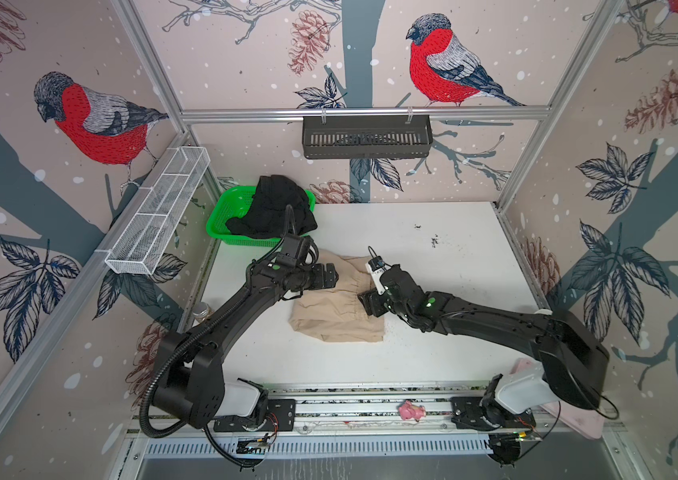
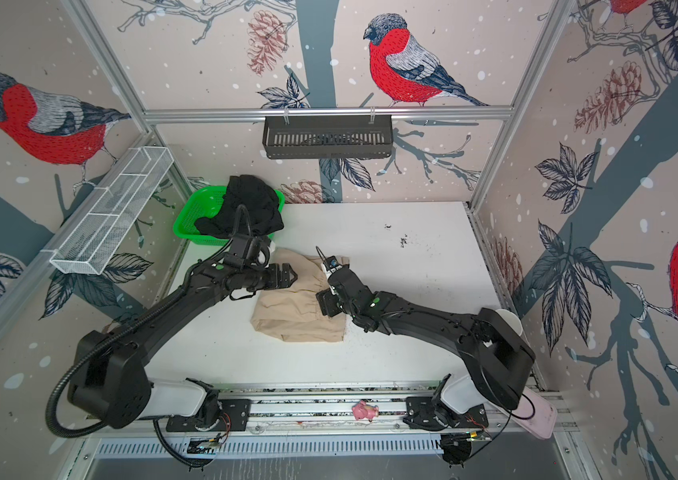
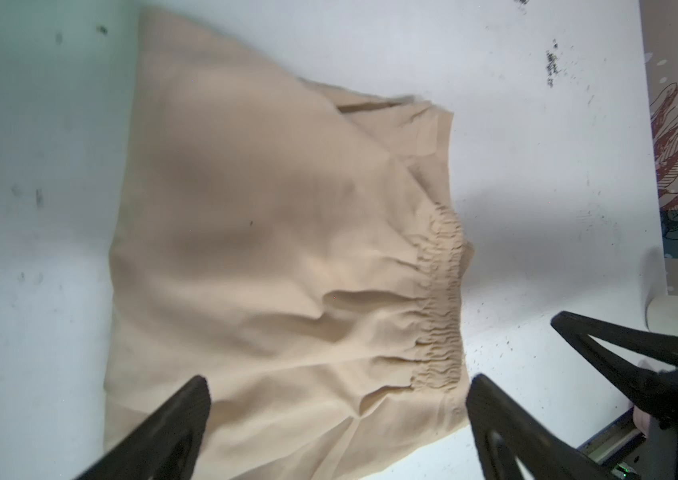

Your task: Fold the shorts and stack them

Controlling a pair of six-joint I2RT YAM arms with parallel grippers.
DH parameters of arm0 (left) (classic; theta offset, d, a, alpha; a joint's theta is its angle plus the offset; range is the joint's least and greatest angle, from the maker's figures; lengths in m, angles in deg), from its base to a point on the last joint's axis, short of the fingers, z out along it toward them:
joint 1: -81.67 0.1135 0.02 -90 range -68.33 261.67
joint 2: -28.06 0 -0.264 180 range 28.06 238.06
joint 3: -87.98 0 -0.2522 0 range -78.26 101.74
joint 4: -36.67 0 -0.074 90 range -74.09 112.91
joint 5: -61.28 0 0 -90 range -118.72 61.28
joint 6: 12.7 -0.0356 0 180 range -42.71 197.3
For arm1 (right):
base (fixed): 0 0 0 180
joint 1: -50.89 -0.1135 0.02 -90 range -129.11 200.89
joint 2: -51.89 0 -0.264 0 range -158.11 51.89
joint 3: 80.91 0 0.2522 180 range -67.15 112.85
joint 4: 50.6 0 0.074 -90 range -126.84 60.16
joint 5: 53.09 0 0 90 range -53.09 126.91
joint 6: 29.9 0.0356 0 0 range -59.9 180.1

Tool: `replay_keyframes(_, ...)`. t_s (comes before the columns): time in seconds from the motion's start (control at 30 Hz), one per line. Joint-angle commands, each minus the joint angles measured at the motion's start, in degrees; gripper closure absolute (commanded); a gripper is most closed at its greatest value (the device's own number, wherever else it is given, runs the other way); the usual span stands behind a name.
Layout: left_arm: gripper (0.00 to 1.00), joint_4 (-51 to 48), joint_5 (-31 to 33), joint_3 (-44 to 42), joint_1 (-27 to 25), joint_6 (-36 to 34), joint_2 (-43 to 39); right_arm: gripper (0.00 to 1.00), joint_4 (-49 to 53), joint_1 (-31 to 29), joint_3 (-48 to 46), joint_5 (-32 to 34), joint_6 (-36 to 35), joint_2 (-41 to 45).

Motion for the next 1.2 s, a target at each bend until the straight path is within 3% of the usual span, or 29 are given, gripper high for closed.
replay_keyframes(0.0, 0.06, 10.39, 1.06, -7.58, 0.91, 3.22, -3.77, 0.5, -2.47, -0.12, 0.02, -1.61, -0.45, -3.57)
replay_keyframes(0.1, 0.06, 18.0, 0.32, -14.38, 1.17, 4.03, -6.54, 0.67, -3.68, 0.71, -2.11, -2.88, -0.13, -6.24)
replay_keyframes(0.43, 0.03, 15.43, 3.81, -16.69, 1.19, 3.58, -8.18, 0.7, 0.33, 6.2, -7.83, -5.57, -1.84, -5.58)
replay_keyframes(0.5, 0.03, 14.57, 5.23, -16.25, 1.19, 3.76, -8.63, 0.67, 0.71, 7.29, -6.84, -7.61, -2.05, -2.54)
replay_keyframes(0.7, 0.03, 12.63, 9.03, -12.96, 1.46, 2.36, -10.61, 0.43, 0.54, 11.06, -1.38, -10.18, -1.81, 4.12)
replay_keyframes(1.0, 0.03, 12.74, 10.4, -12.96, 1.94, 1.37, -12.44, 0.36, 0.28, 11.83, 9.04, -8.21, -5.58, -9.67)
replay_keyframes(1.03, 0.03, 13.11, 10.16, -13.38, 1.96, 1.71, -12.23, 0.38, 0.24, 11.86, 9.78, -8.13, -6.25, -12.0)
replay_keyframes(1.17, 0.03, 13.89, 9.55, -14.51, 1.98, 2.36, -11.67, 0.61, 1.63, 13.33, 12.44, -7.23, -7.44, -20.59)
